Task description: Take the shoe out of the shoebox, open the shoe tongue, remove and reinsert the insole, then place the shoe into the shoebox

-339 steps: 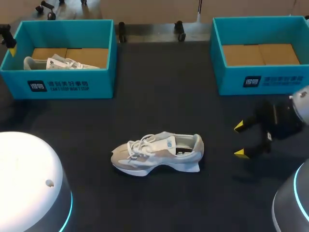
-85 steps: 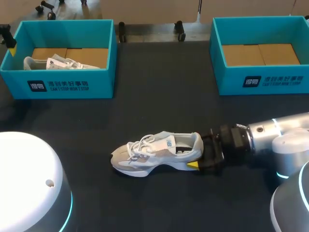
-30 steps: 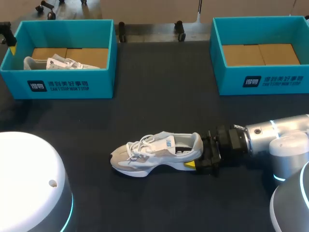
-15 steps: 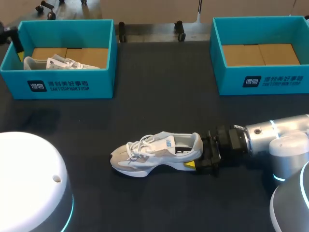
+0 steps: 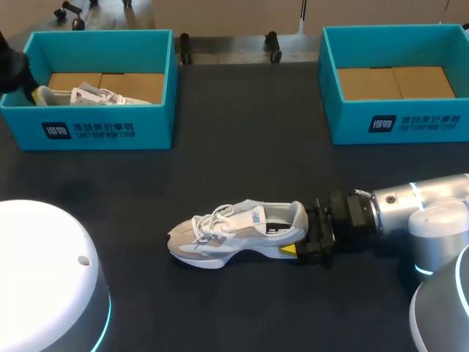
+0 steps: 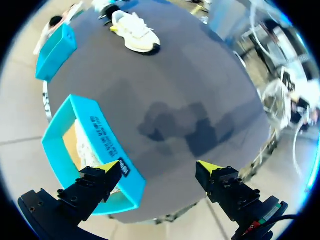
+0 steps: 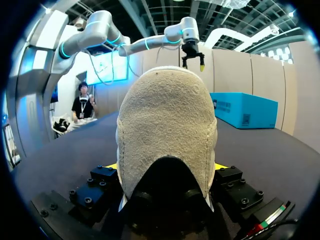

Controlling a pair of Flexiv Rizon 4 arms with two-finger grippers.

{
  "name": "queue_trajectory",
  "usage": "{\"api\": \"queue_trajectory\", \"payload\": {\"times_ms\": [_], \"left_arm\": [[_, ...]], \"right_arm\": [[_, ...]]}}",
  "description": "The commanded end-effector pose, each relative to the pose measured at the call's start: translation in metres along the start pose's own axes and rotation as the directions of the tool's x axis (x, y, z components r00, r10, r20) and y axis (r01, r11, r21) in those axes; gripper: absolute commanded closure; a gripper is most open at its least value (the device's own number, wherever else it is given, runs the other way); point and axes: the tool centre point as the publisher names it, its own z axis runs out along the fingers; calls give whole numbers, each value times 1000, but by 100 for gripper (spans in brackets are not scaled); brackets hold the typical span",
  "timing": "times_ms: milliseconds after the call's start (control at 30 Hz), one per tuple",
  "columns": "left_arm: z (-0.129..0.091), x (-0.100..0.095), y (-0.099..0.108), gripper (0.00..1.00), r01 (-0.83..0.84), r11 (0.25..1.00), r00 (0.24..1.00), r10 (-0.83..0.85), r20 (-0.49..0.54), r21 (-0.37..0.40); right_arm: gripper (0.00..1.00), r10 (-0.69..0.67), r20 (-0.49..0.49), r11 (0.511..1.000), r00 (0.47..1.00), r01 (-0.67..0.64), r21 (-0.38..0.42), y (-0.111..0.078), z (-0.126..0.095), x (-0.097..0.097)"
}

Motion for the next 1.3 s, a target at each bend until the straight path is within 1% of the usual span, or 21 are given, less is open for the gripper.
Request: {"api": "queue_trajectory", "payload": {"times_ms": [33, 67, 100, 133, 567, 600, 667, 733, 800, 833, 933, 1000, 1067, 1133, 1167, 1200, 1233, 1300], "left_arm": [[2, -10, -19, 0, 422, 907, 880, -414, -231, -18], [3, -9, -26, 0, 461, 887, 864, -457, -213, -34], [3, -8, -32, 0, 475, 878, 861, -479, -170, -63], [3, -6, -39, 0, 440, 896, 885, -443, -142, -56], [3, -6, -39, 0, 440, 896, 885, -443, -142, -56], [1, -5, -40, 0, 504, 861, 849, -508, -143, -68], [0, 5, -48, 0, 626, 776, 772, -630, -83, -71], [2, 15, -60, 0, 676, 735, 734, -678, -49, -51], [3, 23, -75, 0, 757, 651, 650, -759, -37, -55], [4, 27, -82, 0, 781, 623, 622, -782, -34, -46], [3, 32, -102, 0, 847, 526, 522, -850, -67, -74], [3, 32, -114, 0, 892, 442, 435, -896, -87, -97], [4, 30, -126, 0, 954, 274, 264, -960, -94, -120], [5, 25, -136, 0, 968, 184, 165, -979, -119, -173], [6, 24, -141, 0, 976, 127, 111, -989, -98, -178], [7, 23, -147, 0, 981, 83, 72, -995, -67, -177], [8, 21, -150, 0, 984, 56, 48, -998, -47, -168], [8, 21, -150, 0, 984, 56, 48, -998, -47, -168]], "right_arm": [[100, 1, 1, 1000, 1000, -1, 5, 1, 2, 1], [100, 1, 1, 1000, 1000, -1, 5, 1, 2, 1], [100, 1, 1, 1000, 1000, -1, 5, 1, 2, 1], [100, 1, 1, 1000, 1000, -1, 5, 1, 2, 1], [100, 1, 1, 1000, 1000, -1, 5, 1, 2, 1], [100, 1, 1, 1000, 1000, -1, 5, 1, 2, 1], [100, 1, 1, 1000, 1000, -1, 5, 1, 2, 1], [100, 1, 1, 1000, 1000, -1, 5, 1, 2, 1], [100, 1, 1, 1000, 1000, -1, 5, 1, 2, 1], [100, 1, 1, 1000, 1000, -1, 5, 1, 2, 1], [100, 1, 1, 1000, 1000, -1, 5, 1, 2, 1], [100, 1, 1, 1000, 1000, -1, 5, 1, 2, 1], [100, 1, 1, 1000, 1000, -1, 5, 1, 2, 1], [100, 1, 1, 1000, 1000, -1, 5, 1, 2, 1], [100, 1, 1, 1000, 1000, -1, 5, 1, 2, 1], [100, 1, 1, 1000, 1000, -1, 5, 1, 2, 1], [100, 1, 1, 1000, 1000, -1, 5, 1, 2, 1], [100, 1, 1, 1000, 1000, -1, 5, 1, 2, 1]]}}
